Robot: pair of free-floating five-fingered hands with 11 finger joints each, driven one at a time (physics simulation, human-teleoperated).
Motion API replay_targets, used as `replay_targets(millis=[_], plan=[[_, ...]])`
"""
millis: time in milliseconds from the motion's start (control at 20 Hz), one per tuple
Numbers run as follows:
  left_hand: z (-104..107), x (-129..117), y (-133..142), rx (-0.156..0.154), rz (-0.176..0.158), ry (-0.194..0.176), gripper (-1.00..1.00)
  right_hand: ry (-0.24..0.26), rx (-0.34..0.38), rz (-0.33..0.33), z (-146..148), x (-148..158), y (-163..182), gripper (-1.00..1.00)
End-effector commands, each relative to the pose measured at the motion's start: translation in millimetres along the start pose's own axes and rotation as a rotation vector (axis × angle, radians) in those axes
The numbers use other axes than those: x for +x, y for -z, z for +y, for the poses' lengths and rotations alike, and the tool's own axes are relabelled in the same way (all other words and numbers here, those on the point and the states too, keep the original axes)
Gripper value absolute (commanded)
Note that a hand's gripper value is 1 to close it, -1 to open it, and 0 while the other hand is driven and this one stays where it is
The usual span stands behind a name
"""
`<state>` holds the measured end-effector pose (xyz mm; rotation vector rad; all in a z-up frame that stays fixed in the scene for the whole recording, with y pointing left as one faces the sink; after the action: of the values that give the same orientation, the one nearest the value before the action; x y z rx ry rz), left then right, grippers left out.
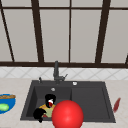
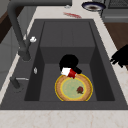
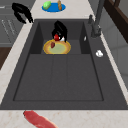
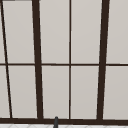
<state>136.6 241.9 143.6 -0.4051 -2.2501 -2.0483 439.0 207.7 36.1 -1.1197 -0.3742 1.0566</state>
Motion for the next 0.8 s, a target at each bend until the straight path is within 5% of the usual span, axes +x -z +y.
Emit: replay_targets(millis=[0, 350, 750], plan=[[0.0, 0.0, 0.0, 0.0, 0.0, 0.0, 0.0, -0.047, 0.01, 0.009, 24.7, 5.2, 13.7, 1.0], [0.0, 0.0, 0.0, 0.0, 0.0, 0.0, 0.0, -0.067, 0.005, -0.036, 64.6, 20.5, 58.2, 1.0], [0.0, 0.0, 0.0, 0.0, 0.0, 0.0, 0.0, -0.087, 0.001, 0.009, 99.7, 38.4, 81.1, 1.0]])
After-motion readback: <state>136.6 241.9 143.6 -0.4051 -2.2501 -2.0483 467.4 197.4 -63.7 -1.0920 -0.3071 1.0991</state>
